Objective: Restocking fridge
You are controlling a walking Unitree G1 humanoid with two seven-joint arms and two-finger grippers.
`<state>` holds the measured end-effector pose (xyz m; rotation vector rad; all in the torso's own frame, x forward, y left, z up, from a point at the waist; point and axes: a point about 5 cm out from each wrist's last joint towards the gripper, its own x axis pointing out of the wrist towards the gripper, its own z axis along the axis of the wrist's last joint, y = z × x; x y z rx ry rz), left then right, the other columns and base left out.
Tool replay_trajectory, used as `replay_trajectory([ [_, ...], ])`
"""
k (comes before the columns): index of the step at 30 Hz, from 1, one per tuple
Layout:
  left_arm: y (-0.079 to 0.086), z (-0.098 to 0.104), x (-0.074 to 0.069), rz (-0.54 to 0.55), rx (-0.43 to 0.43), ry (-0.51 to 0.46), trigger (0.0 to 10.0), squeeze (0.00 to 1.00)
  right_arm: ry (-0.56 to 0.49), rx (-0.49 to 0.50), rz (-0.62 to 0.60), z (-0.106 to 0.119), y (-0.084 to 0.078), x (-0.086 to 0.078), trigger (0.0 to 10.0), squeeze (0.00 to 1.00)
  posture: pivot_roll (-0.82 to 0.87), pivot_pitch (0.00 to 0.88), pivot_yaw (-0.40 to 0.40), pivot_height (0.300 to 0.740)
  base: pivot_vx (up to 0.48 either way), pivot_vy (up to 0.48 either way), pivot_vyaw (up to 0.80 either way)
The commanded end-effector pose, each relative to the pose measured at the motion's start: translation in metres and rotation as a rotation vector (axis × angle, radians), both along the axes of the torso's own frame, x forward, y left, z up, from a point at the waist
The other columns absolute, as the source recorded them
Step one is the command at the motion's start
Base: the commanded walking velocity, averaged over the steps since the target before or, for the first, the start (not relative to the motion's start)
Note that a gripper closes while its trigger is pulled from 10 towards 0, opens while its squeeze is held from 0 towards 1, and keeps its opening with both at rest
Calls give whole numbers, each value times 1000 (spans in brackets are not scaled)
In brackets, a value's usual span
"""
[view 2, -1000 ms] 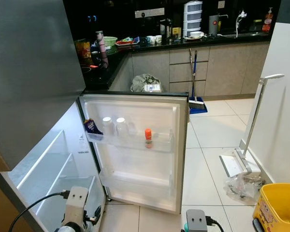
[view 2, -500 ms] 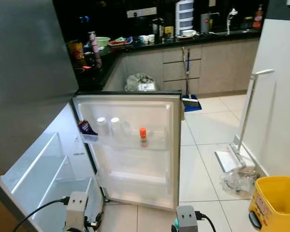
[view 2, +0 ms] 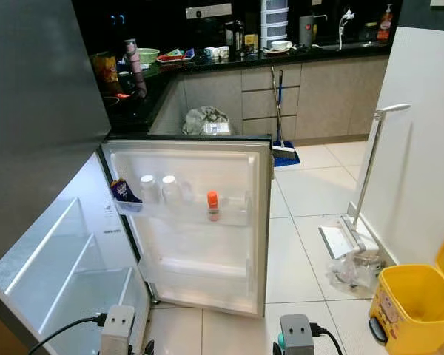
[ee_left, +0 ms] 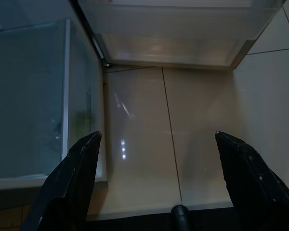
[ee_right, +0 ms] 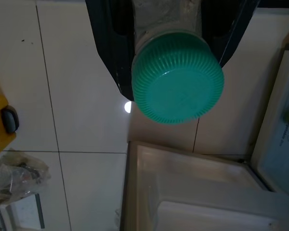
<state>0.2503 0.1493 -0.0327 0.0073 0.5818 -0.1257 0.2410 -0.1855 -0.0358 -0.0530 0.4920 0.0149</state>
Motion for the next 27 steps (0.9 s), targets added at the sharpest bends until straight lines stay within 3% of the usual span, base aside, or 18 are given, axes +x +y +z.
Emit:
replay_trajectory([
  [1, -2, 1, 0, -6, -2, -5, 10000, 0, -3, 15, -2, -1, 2, -2, 10000, 0, -69, 69, 96, 740, 0, 0, 0],
  [10, -8, 2, 2, -32, -20, -9, 10000, 0, 0, 23, -12, -3, 3, -6, 10000, 0, -71, 75, 113, 740, 0, 0, 0],
  [27, -8, 3, 1, -27, -45, -16, 10000, 0, -3, 22, -4, -2, 3, -4, 10000, 0, -67, 73, 105, 740, 309, 0, 0],
])
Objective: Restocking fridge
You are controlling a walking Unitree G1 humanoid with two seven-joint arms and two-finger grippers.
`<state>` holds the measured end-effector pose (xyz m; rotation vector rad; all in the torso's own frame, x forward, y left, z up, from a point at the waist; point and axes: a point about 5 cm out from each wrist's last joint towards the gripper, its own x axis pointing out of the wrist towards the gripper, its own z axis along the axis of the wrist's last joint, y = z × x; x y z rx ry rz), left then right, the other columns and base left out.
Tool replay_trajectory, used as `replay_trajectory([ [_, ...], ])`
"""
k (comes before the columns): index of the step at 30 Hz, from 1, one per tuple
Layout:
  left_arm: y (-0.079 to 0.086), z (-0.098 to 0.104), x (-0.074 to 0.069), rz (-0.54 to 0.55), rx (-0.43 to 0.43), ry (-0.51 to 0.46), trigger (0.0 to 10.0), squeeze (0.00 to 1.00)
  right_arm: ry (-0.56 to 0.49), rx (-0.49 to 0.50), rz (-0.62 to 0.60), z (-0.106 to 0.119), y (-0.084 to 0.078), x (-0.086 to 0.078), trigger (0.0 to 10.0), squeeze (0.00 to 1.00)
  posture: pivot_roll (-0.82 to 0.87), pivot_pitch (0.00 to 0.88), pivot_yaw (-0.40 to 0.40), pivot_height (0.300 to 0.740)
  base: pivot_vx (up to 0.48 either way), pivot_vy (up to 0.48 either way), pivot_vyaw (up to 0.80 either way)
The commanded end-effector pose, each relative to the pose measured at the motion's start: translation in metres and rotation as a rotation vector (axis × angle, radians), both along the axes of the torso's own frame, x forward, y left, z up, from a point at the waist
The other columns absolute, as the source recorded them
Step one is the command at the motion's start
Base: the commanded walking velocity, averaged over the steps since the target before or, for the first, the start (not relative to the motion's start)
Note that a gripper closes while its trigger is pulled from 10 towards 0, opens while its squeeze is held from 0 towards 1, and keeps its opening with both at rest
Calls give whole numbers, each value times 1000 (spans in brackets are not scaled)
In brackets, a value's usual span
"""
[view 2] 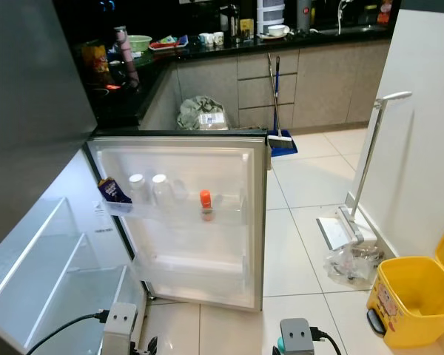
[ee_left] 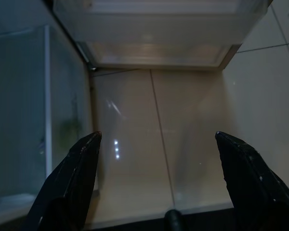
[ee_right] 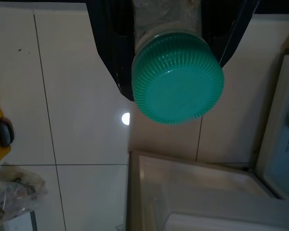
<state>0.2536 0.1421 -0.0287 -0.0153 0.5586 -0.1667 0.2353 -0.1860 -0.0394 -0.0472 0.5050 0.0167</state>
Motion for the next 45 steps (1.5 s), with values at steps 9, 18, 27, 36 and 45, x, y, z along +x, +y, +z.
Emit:
replay_trajectory([
  [9, 0, -1, -2, 2, -9, 4, 10000, 0, -15, 17, -5, 1, 4, 1, 10000, 0, -68, 74, 107, 740, 330, 0, 0],
  [18, 0, -2, -4, 1, -12, 3, 10000, 0, -12, 16, -4, 1, 4, 0, 10000, 0, -67, 78, 104, 740, 332, 0, 0],
  [27, -1, -3, -6, -5, -13, 7, 10000, 0, -6, 16, -4, -1, 3, -2, 10000, 0, -70, 80, 106, 740, 324, 0, 0],
  [36, -3, -1, -4, -20, -12, -8, 10000, 0, -6, 17, -8, -1, 3, -3, 10000, 0, -74, 81, 111, 740, 211, 0, 0],
  [45, -5, -1, -5, -38, 1, -19, 10000, 0, -4, 16, -10, -2, 2, -4, 10000, 0, -77, 83, 111, 740, 0, 0, 0],
])
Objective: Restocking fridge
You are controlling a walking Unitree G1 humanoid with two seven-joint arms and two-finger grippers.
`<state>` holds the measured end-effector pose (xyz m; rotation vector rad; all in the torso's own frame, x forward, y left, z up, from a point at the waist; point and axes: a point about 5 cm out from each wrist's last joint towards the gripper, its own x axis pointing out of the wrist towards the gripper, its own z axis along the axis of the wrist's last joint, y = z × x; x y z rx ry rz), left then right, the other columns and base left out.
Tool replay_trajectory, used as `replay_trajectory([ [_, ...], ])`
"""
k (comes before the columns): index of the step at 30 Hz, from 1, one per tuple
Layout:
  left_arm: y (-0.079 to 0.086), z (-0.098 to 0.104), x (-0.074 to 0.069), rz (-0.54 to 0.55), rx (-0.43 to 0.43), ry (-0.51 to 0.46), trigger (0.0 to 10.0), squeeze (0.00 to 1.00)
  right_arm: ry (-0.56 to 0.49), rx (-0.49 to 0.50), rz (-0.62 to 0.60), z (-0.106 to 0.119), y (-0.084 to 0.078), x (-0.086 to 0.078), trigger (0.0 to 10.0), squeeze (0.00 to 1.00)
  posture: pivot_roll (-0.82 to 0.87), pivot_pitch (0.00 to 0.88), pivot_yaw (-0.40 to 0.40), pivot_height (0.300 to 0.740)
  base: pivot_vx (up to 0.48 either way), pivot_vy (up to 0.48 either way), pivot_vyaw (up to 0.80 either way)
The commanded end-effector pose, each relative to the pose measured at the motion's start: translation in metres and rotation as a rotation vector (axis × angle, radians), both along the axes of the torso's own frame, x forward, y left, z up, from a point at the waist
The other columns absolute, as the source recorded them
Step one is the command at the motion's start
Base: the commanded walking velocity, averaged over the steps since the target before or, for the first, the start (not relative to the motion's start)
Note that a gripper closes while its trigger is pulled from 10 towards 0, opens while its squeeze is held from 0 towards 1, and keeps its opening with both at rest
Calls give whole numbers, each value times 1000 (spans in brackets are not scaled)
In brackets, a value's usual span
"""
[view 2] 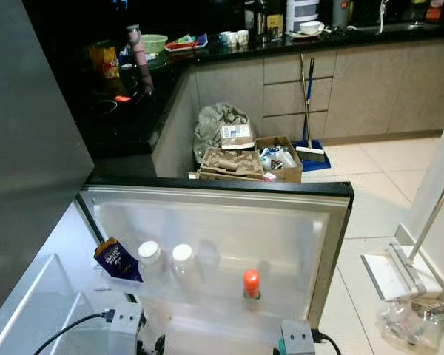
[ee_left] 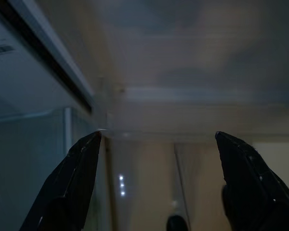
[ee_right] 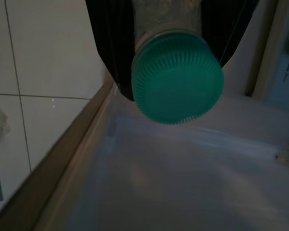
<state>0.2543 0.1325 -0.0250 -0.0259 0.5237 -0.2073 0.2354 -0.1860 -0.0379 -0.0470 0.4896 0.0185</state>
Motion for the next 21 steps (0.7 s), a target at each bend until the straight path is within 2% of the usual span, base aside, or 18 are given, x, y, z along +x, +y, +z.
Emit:
replay_trajectory([
  [1, 5, -5, -6, -4, 26, 14, 10000, 0, 12, 15, -11, -3, 1, -4, 10000, 0, -78, 84, 107, 740, 0, 0, 0],
  [10, 7, -6, -8, 14, 24, 15, 10000, 0, 3, 8, 34, -1, 4, -1, 10000, 0, -76, 81, 92, 740, 0, 0, 0],
  [12, 7, -6, -8, 21, 29, 12, 10000, 0, -2, 0, 80, 1, 7, 1, 10000, 0, -75, 81, 58, 740, 0, 0, 0],
  [14, 8, -6, -8, 29, 31, 11, 10000, 0, -3, -5, 102, 2, 9, 2, 10000, 0, -75, 81, 58, 740, 0, 0, 0],
  [15, 8, -6, -8, 43, 34, 8, 10000, 0, -4, -10, 128, 3, 9, 4, 10000, 0, -73, 82, 26, 740, 0, 0, 0],
  [21, 14, -10, -16, 112, 29, 10, 10000, 0, -18, -21, 224, 12, 12, 18, 10000, 0, -59, 89, -33, 740, 0, 0, 0],
])
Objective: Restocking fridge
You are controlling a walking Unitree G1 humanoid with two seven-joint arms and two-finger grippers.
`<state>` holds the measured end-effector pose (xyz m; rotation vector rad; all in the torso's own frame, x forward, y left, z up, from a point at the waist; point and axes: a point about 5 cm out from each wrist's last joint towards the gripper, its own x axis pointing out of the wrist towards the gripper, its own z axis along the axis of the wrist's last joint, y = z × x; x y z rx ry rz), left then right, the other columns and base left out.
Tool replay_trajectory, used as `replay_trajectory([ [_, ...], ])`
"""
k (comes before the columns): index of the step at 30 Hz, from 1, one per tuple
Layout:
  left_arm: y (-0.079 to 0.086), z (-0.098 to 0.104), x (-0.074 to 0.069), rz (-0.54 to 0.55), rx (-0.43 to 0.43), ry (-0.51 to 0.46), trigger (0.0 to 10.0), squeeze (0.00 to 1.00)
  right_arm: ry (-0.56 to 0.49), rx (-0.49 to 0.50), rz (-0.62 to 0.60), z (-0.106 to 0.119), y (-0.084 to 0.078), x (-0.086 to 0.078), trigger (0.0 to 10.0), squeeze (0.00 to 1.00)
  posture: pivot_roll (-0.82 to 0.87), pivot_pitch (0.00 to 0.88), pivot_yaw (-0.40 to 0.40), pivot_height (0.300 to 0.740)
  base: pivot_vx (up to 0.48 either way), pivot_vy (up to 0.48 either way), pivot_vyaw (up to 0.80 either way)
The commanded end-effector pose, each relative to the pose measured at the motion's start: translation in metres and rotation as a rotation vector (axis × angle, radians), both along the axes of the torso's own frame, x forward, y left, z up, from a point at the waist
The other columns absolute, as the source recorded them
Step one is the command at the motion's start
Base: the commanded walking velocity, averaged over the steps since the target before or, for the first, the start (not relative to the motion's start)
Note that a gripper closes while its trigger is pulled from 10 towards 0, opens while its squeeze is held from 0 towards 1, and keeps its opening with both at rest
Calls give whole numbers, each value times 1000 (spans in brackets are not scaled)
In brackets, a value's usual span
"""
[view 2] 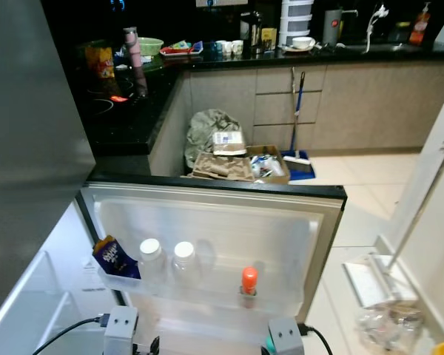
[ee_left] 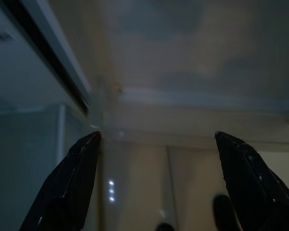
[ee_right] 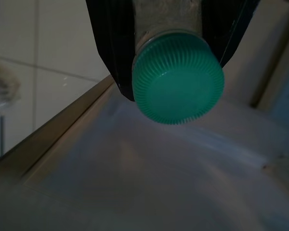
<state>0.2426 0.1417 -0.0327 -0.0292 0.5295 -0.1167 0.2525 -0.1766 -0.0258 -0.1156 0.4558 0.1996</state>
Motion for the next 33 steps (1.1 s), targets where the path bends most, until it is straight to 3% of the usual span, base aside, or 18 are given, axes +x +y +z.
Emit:
replay_trajectory([
  [1, 6, -3, -6, 32, 8, 5, 10000, 0, 7, 1, 48, 1, 4, 2, 10000, 0, -59, 89, -33, 740, 0, 0, 0],
  [7, 6, -5, -11, 42, 4, 5, 10000, 0, -3, 41, 94, 4, 10, 4, 10000, 0, -59, 93, -30, 740, 0, 0, 0],
  [17, 0, -2, -6, -24, -4, 3, 10000, 0, -43, 134, 18, 4, 11, -1, 10000, 0, -69, 97, 34, 740, 0, 0, 0],
  [33, 2, 0, 0, -74, 25, 6, 10000, 0, -75, 155, -29, 4, 8, -6, 10000, 0, -74, 104, 78, 740, -402, 0, 0],
])
